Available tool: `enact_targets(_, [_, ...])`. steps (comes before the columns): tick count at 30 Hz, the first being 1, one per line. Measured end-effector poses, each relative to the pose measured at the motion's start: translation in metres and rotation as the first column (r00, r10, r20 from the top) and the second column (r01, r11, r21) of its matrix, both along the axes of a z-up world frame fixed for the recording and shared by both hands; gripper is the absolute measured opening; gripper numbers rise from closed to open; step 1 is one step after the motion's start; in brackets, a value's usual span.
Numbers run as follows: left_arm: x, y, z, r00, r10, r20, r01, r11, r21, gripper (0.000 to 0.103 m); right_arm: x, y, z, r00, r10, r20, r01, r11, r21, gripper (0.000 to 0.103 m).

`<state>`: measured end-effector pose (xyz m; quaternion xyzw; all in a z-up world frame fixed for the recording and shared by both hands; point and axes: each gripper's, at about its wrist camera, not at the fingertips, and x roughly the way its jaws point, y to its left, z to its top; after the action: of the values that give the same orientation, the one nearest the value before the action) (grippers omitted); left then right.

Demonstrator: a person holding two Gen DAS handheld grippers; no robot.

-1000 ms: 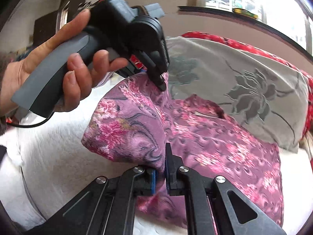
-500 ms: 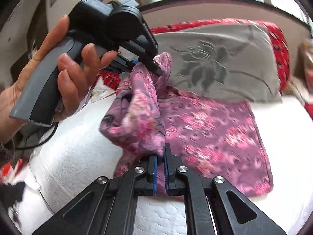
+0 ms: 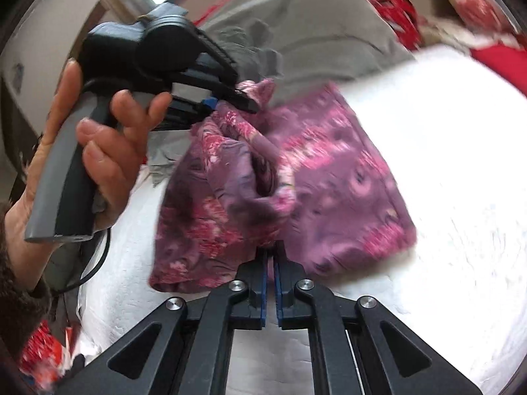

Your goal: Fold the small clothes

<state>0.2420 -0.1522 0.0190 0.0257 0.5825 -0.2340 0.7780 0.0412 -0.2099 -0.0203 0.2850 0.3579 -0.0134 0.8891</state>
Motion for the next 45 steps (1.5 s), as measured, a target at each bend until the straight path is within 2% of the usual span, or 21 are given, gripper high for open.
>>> enact_targets(5, [0.0,-0.001,-0.009,0.999,0.004,-0.04,-0.004,1.0,0.01,0.014,-0.001,-0.016,-0.025,0.997,-0.036,-0.065,0.041,0.995,0.088,0.0])
enact_targets(7, [0.0,0.004,-0.003,0.998,0.007,-0.061,-0.008,1.0,-0.023,0.016,-0.002,-0.019,-0.025,0.997,-0.04,-0.066,0.047,0.993,0.106,0.0])
enact_targets(11, [-0.001,0.036,0.029,0.998,0.035,-0.061,-0.043,0.989,-0.141,0.021,-0.006,-0.021,-0.008,0.997,-0.057,-0.047,0.06,0.997,0.053,0.007])
enact_targets(12, [0.0,0.051,0.038,0.997,0.057,-0.053,-0.066,0.982,-0.179,0.032,-0.009,-0.025,-0.001,0.997,-0.077,-0.031,0.078,0.996,0.036,0.008])
enact_targets(13, [0.001,0.065,0.043,0.996,0.085,-0.041,-0.091,0.976,-0.199,0.049,-0.011,-0.03,0.005,0.995,-0.097,-0.009,0.097,0.995,0.025,0.008])
enact_targets(15, [0.003,0.1,0.047,0.986,0.167,-0.001,-0.164,0.965,-0.205,0.059,-0.01,-0.044,0.019,0.991,-0.128,0.037,0.128,0.992,0.011,0.01])
enact_targets(16, [0.004,0.115,0.045,0.981,0.193,0.009,-0.187,0.963,-0.193,0.059,-0.004,-0.052,0.029,0.989,-0.137,0.061,0.136,0.991,0.006,0.012])
enact_targets(17, [0.004,0.128,0.04,0.977,0.213,0.009,-0.208,0.962,-0.178,0.059,0.003,-0.059,0.035,0.988,-0.133,0.075,0.132,0.991,0.01,0.02])
enact_targets(18, [0.005,0.144,0.032,0.971,0.24,0.0,-0.237,0.958,-0.164,0.059,0.014,-0.066,0.041,0.989,-0.12,0.082,0.119,0.993,0.019,0.035])
enact_targets(20, [0.005,0.168,0.015,0.958,0.284,-0.043,-0.287,0.944,-0.161,0.059,0.046,-0.075,0.049,0.995,-0.073,0.073,0.07,0.997,0.042,0.05])
enact_targets(23, [0.0,0.19,-0.006,0.945,0.306,-0.117,-0.324,0.927,-0.19,0.059,0.107,-0.074,0.048,0.997,0.063,0.037,-0.066,0.993,0.102,0.051])
enact_targets(25, [-0.004,0.198,-0.016,0.942,0.3,-0.149,-0.326,0.923,-0.205,0.059,0.147,-0.071,0.036,0.992,0.121,-0.034,-0.115,0.981,0.158,0.051])
enact_targets(28, [-0.009,0.208,-0.022,0.943,0.292,-0.16,-0.324,0.914,-0.243,0.059,0.182,-0.06,0.011,0.974,0.192,-0.122,-0.158,0.956,0.246,0.051])
enact_targets(29, [-0.009,0.21,-0.023,0.943,0.29,-0.165,-0.324,0.911,-0.255,0.059,0.187,-0.054,0.006,0.969,0.206,-0.139,-0.167,0.954,0.25,0.051])
enact_targets(31, [-0.007,0.212,-0.025,0.941,0.29,-0.173,-0.328,0.909,-0.258,0.059,0.199,-0.039,0.006,0.964,0.244,-0.108,-0.218,0.953,0.208,0.05])
enact_targets(32, [-0.007,0.213,-0.025,0.942,0.285,-0.177,-0.324,0.909,-0.263,0.059,0.201,-0.032,0.008,0.958,0.263,-0.113,-0.244,0.956,0.162,0.037])
enact_targets(33, [-0.007,0.213,-0.025,0.944,0.281,-0.173,-0.32,0.91,-0.266,0.059,0.203,-0.026,0.012,0.955,0.275,-0.114,-0.263,0.959,0.106,0.012])
enact_targets(36, [-0.011,0.211,-0.018,0.953,0.268,-0.142,-0.299,0.914,-0.274,0.059,0.189,-0.024,0.035,0.957,0.29,-0.03,-0.289,0.957,0.02,0.011])
enact_targets(39, [-0.013,0.193,-0.013,0.963,0.251,-0.1,-0.268,0.929,-0.255,0.059,0.17,-0.037,0.055,0.966,0.254,0.039,-0.255,0.967,-0.002,0.011])
enact_targets(41, [-0.015,0.183,-0.017,0.969,0.23,-0.092,-0.246,0.942,-0.229,0.059,0.164,-0.05,0.058,0.976,0.215,0.037,-0.215,0.976,-0.017,0.011])
enact_targets(45, [-0.019,0.159,-0.028,0.98,0.185,-0.072,-0.194,0.968,-0.158,0.062,0.168,-0.074,0.036,0.988,0.146,-0.051,-0.147,0.989,-0.022,0.011])
